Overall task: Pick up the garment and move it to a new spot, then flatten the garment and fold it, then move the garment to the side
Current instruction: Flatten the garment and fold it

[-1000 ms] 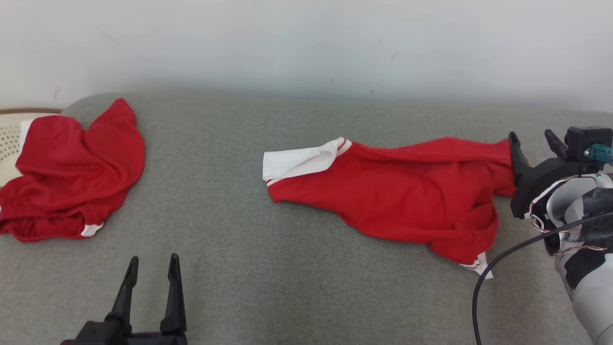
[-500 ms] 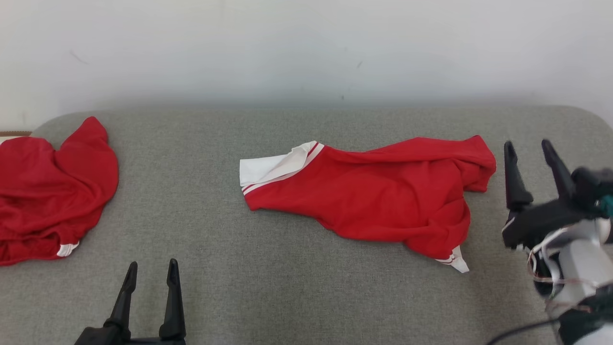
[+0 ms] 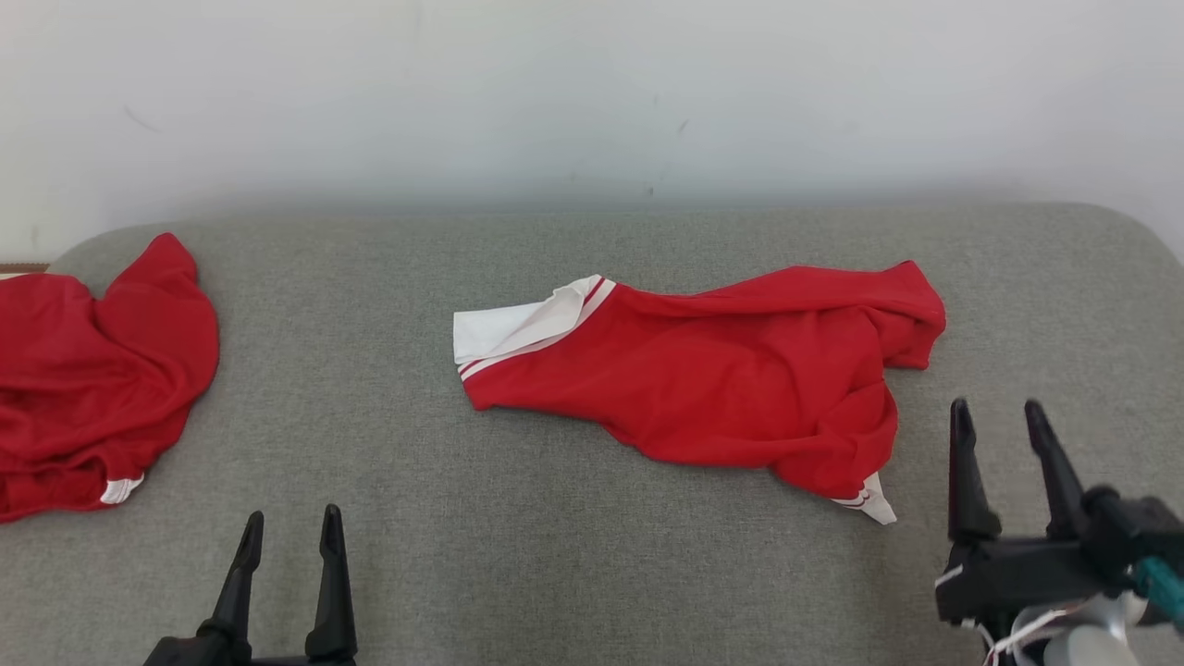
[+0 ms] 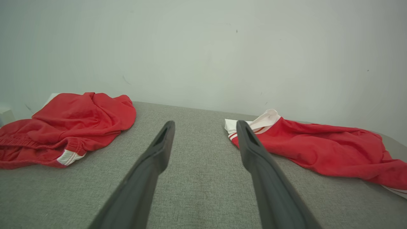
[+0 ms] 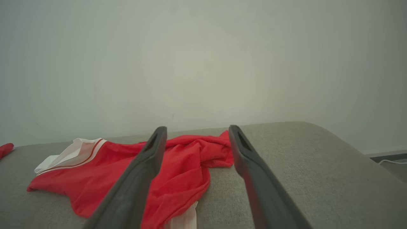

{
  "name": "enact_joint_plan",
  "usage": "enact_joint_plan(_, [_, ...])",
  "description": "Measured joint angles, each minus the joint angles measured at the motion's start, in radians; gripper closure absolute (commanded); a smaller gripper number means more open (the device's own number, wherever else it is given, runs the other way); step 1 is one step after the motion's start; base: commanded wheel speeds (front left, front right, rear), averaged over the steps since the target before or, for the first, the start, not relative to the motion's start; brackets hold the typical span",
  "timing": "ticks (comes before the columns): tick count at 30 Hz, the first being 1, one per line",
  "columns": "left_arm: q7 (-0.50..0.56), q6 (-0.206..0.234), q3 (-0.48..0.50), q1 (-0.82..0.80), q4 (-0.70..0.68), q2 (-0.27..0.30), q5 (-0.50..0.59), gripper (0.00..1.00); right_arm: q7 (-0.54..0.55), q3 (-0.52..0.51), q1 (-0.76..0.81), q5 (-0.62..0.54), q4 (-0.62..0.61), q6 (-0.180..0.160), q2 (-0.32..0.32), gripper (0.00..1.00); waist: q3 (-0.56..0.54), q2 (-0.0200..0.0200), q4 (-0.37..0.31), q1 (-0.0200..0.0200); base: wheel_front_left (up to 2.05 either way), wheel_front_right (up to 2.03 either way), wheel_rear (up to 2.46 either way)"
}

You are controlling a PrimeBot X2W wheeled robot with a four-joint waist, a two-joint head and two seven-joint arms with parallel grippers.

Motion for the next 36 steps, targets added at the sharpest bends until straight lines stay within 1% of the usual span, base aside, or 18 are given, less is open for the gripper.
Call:
enact_joint_plan(3, [0.0, 0.001, 0.004, 0.0, 0.004, 0.0, -0.01, 0.0, 0.0, -0.009, 0.05, -0.013, -0.029, 0.0, 0.033, 0.0, 0.001, 0.0, -0.005, 0.0, 0.0, 0.0, 0.0])
enact_joint_plan(6, [0.0, -0.006, 0.004, -0.007, 0.013, 0.0, -0.012, 0.0, 0.0, -0.01, 0.065, -0.015, -0.039, 0.0, 0.048, 0.0, 0.004, 0.0, -0.015, 0.0, 0.0, 0.0, 0.0])
enact_joint_plan(8, [0.0, -0.015, 0.003, -0.021, 0.017, 0.0, -0.01, 0.0, 0.0, -0.008, 0.067, -0.017, -0.041, 0.0, 0.052, 0.0, 0.008, 0.0, -0.023, 0.0, 0.0, 0.0, 0.0])
enact_joint_plan(12, [0.0, -0.056, -0.005, -0.07, 0.069, 0.002, -0.002, 0.0, 0.0, -0.005, 0.063, -0.019, -0.044, 0.0, 0.056, 0.0, 0.019, 0.0, -0.042, 0.0, 0.0, 0.0, 0.0])
enact_joint_plan(16, [0.0, -0.1, -0.02, -0.154, 0.18, 0.025, 0.006, 0.0, 0.0, 0.006, 0.044, -0.019, -0.045, 0.0, 0.061, 0.0, 0.035, -0.0001, -0.064, 0.0, 0.0, 0.0, 0.0])
enact_joint_plan(22, [0.001, -0.138, -0.033, -0.297, 0.352, 0.07, 0.015, 0.0, 0.0, 0.015, 0.02, -0.013, -0.044, 0.0, 0.075, 0.0, 0.064, 0.0, -0.114, 0.0002, 0.0, 0.0, 0.0])
enact_joint_plan(27, [0.001, -0.156, -0.036, -0.397, 0.513, 0.104, 0.01, 0.0, 0.0, 0.02, 0.002, -0.005, -0.039, 0.0, 0.087, 0.0, 0.093, 0.0, -0.167, 0.0002, 0.0, 0.0, 0.0])
enact_joint_plan(28, [0.001, -0.163, -0.038, -0.431, 0.573, 0.116, 0.006, 0.0, 0.0, 0.021, -0.008, -0.004, -0.038, 0.0, 0.092, 0.0, 0.105, 0.0, -0.189, 0.0002, 0.0, 0.0, 0.0])
enact_joint_plan(36, [0.0, -0.172, -0.053, -0.546, 0.76, 0.151, 0.013, 0.0, 0.0, 0.017, -0.03, 0.004, -0.037, 0.0, 0.105, 0.0, 0.16, 0.0, -0.265, 0.0002, 0.0, 0.0, 0.0])
